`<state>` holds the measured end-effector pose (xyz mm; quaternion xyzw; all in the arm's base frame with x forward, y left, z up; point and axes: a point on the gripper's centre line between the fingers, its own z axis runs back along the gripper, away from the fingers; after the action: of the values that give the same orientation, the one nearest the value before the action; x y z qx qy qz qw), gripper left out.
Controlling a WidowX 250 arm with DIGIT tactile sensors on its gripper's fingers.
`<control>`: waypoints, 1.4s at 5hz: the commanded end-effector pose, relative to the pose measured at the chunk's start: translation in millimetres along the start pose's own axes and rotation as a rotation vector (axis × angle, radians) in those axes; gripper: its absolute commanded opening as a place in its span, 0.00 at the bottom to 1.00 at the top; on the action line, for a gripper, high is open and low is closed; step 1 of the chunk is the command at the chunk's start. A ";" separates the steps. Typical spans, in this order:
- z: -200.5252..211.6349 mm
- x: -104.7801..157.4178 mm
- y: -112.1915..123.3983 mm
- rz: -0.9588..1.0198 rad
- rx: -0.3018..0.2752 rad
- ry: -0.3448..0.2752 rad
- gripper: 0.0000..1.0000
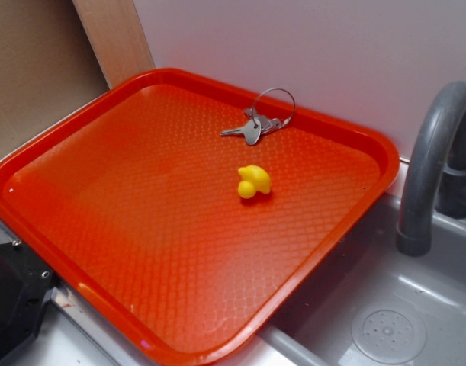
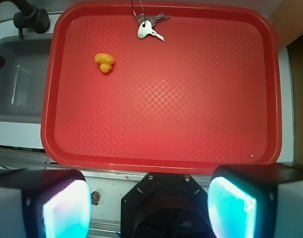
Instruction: Grab the silver keys.
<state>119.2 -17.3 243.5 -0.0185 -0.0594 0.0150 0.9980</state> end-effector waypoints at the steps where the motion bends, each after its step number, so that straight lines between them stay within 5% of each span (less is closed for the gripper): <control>1: 0.0 0.0 0.0 0.000 0.000 0.000 1.00; 2: -45.2 44.9 -1.3 0.034 0.081 -0.100 1.00; 4: -91.8 134.6 -19.1 -0.057 -0.040 -0.187 1.00; 5: -111.0 170.4 -5.7 -0.039 -0.040 -0.153 1.00; 6: -121.2 196.1 -0.4 -0.107 -0.020 -0.206 1.00; 7: -140.9 207.4 -5.6 -0.189 -0.047 -0.194 1.00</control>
<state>330.1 -22.9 106.2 -0.0425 -0.1222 -0.0838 0.9881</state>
